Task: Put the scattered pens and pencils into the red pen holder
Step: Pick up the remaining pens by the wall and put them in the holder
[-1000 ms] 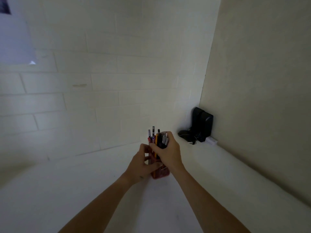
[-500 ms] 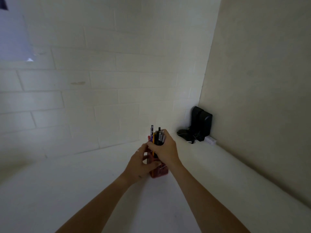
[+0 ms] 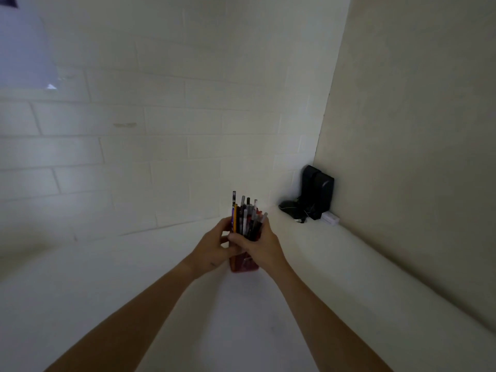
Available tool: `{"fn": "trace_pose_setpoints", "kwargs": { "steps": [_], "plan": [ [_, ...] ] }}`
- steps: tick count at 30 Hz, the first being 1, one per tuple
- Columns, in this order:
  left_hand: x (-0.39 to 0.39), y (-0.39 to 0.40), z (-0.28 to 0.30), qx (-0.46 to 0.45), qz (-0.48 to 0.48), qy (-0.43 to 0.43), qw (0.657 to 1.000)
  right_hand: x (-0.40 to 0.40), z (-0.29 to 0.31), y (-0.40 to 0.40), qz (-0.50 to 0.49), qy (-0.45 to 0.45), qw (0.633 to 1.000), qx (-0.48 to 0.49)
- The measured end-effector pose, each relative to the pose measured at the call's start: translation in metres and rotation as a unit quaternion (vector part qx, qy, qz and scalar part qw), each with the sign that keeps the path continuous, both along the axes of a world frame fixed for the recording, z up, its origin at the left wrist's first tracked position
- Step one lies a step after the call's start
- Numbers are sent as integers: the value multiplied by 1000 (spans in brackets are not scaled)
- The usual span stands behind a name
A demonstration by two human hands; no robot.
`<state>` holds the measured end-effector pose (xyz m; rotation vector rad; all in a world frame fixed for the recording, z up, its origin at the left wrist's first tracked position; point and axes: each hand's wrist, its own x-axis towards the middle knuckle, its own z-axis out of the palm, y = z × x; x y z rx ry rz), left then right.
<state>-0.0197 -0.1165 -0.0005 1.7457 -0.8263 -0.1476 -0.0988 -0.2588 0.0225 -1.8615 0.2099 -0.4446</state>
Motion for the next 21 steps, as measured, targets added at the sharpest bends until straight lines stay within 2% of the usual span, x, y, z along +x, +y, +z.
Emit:
{"fn": "trace_pose_setpoints", "kwargs": {
  "steps": [13,18,21],
  "plan": [
    [50,65,14,-22,61,83,994,65,0,55,56,2,998,-20],
    [66,77,4,2,65,97,993,83,-17,66,40,15,998,-41],
    [66,76,-5,42,59,69,995,82,-28,68,25,2,998,-52]
  ]
}}
